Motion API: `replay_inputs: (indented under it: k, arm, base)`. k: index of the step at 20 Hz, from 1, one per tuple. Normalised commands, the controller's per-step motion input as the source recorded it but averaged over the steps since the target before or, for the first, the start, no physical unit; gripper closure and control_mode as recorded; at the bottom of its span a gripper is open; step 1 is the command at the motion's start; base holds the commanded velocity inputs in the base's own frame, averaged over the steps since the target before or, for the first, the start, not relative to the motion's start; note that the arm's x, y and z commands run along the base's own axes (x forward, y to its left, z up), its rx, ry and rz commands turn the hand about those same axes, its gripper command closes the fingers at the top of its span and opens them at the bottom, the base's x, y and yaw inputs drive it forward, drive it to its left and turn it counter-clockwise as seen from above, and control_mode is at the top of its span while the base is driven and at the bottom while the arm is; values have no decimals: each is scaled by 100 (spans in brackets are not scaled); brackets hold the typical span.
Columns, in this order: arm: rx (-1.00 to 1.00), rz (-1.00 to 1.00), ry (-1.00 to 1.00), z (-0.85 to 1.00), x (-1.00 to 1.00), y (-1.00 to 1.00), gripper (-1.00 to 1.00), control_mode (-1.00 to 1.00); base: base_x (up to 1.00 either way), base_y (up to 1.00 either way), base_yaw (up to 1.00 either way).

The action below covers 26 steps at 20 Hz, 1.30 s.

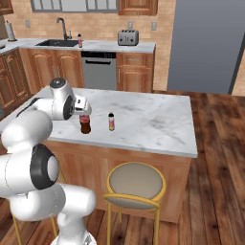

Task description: Place the large bottle from the dining counter next to the other large bottle outside the sink, and place the small bottle from the dining counter next to the other small bottle inside the sink.

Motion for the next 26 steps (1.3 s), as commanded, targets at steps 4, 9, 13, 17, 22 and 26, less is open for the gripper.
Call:
replay_inputs:
  k: [4, 9, 13, 17, 22, 26]
  arm:
    - [0, 0, 0, -22, 34, 11, -100, -100]
    - [0, 0, -1, -22, 36, 8, -100, -100]
    - [0, 0, -1, -20, 35, 8, -100, -100]
    - [-1, 0, -4, -16, 33, 8, -100, -100]
    - [-1, 0, -5, -8, 31, 8, -100, -100]
    - [0, 0, -2, -8, 31, 6, -100, -100]
  base:
    - [0, 0, 0]
    - [0, 0, 0]
    - [0, 0, 0]
    - [0, 0, 0]
    - [0, 0, 0]
    - [0, 0, 0]
